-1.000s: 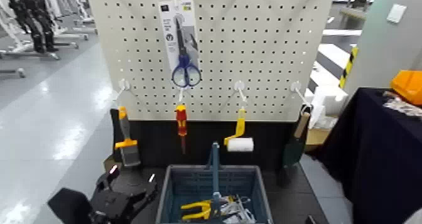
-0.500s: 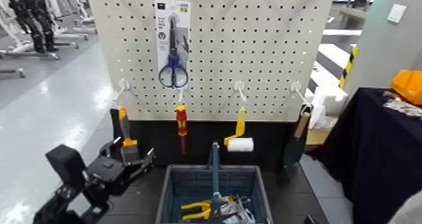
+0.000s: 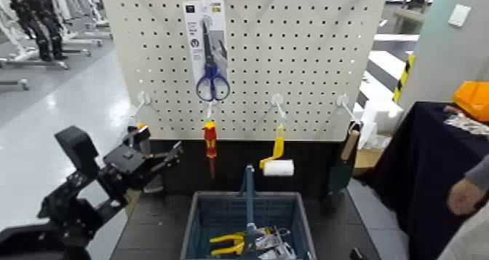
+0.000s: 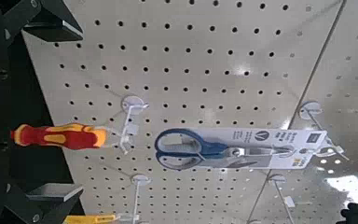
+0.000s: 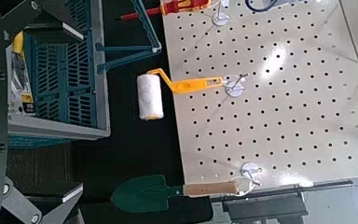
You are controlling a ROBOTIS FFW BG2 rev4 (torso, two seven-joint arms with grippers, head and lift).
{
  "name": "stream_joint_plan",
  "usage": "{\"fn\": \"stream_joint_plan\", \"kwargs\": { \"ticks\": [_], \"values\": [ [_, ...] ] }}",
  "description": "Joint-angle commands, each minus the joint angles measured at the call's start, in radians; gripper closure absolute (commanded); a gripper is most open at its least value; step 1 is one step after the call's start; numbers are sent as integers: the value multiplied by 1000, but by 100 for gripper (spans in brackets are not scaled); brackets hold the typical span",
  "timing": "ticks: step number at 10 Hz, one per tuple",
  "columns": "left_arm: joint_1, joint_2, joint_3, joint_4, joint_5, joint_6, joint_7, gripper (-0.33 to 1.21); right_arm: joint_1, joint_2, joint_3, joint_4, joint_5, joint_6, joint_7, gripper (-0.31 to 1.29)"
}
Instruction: Put the blue scissors into the crate.
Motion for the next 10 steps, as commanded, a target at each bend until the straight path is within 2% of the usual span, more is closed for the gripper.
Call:
{"fn": "stream_joint_plan", "kwargs": {
  "ticks": [1, 4, 10],
  "values": [
    [-103, 27, -17, 48, 5, 13, -50, 16, -10, -4, 7, 6, -7, 0, 2, 18],
    [-207, 38, -31, 97, -3, 41, -124, 16, -15, -4, 10, 7, -12, 4, 5, 17],
    [-402, 87, -103, 198, 12, 89, -236, 16, -35, -4, 20, 15, -21, 18, 30, 17]
  ]
}}
